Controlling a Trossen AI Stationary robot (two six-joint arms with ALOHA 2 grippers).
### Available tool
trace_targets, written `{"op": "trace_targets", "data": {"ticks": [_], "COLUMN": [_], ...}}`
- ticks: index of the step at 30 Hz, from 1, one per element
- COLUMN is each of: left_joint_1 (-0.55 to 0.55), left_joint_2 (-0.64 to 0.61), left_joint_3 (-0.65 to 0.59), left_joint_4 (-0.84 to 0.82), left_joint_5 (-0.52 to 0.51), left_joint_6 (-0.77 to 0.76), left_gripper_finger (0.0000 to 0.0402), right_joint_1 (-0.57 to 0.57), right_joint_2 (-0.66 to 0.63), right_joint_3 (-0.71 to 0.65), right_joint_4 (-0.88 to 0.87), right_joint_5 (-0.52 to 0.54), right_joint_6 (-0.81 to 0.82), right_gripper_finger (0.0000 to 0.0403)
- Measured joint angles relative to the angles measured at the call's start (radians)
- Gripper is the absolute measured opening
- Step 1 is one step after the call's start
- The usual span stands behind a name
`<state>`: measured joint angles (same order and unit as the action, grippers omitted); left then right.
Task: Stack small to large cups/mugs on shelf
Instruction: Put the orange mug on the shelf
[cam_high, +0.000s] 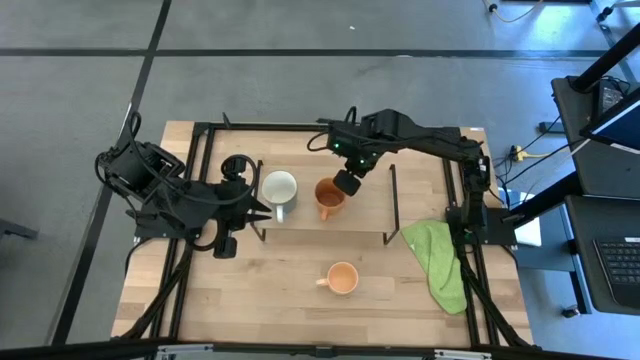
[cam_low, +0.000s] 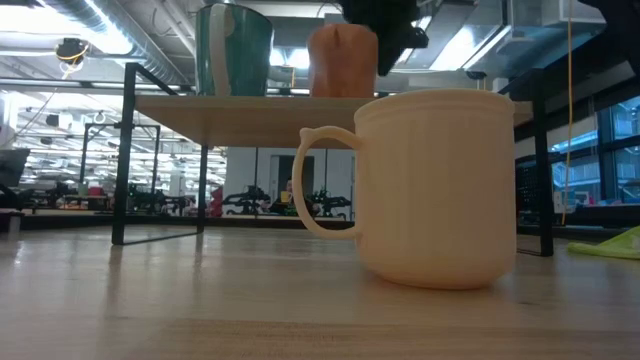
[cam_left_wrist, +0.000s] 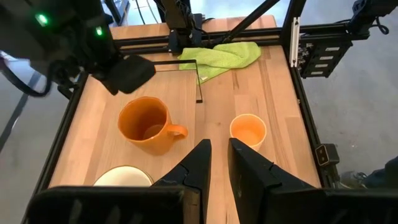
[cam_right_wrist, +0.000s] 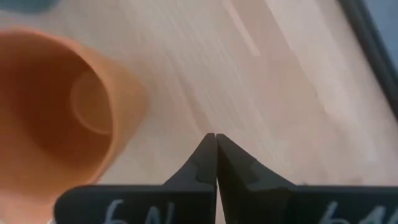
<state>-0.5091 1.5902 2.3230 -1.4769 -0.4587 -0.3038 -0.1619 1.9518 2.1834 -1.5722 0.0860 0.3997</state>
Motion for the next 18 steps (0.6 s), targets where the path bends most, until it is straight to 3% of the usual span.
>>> {"op": "trace_targets", "data": {"ticks": [18], "left_joint_1": [0.000], "left_joint_2": [0.000], "left_joint_3": [0.000], "left_joint_4": [-0.037], "left_joint_5": [0.000], "left_joint_6": [0.000], "left_gripper_finger": [0.0049], "right_joint_1": [0.058], "right_joint_2": [0.000], "right_joint_3": [-0.064], "right_joint_4": [0.135], "right_joint_5": [-0.160], "right_joint_6": [0.038], "right_gripper_finger": [0.0001]}}
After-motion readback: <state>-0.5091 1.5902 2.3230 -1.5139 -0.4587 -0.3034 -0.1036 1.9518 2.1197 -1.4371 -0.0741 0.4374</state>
